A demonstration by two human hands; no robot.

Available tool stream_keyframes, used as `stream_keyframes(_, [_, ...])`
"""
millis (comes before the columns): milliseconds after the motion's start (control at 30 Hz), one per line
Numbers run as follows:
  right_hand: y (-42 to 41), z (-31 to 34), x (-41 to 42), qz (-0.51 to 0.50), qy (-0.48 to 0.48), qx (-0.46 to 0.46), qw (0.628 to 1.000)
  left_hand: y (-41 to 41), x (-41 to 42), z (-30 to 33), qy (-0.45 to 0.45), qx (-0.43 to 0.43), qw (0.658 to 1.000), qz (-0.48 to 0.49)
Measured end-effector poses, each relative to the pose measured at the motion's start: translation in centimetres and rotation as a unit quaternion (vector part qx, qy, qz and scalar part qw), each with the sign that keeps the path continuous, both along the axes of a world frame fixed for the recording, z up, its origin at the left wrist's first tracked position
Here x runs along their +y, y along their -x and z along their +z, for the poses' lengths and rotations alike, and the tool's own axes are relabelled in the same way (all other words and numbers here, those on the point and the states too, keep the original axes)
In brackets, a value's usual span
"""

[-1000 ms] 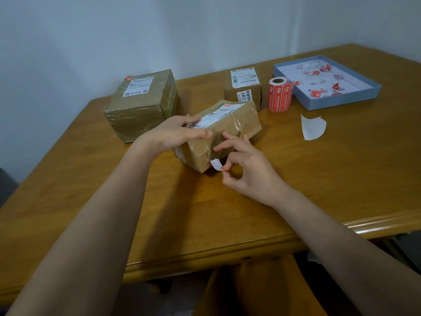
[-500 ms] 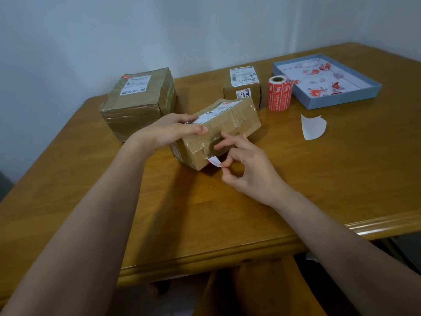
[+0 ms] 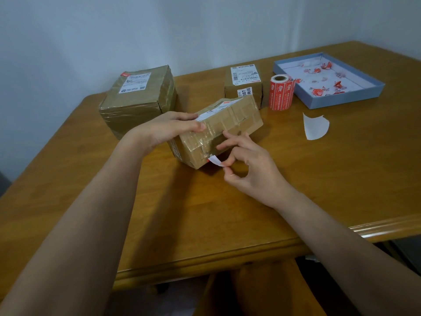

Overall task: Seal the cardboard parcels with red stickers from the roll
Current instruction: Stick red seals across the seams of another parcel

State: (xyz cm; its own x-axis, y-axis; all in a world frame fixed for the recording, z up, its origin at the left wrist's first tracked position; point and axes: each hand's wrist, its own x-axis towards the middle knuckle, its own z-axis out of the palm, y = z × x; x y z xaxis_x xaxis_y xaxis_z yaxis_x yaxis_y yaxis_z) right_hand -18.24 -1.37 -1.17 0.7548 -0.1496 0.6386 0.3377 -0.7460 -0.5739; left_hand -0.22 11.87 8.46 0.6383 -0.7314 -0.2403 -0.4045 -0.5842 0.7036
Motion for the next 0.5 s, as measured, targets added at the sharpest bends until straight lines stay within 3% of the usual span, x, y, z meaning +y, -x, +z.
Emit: stream_keyframes(500, [-0.8, 0.5, 1.5, -0.154, 0.104, 0.022, 0.982, -0.2, 0.0, -0.2, 0.025, 0.017, 1.000, 0.002])
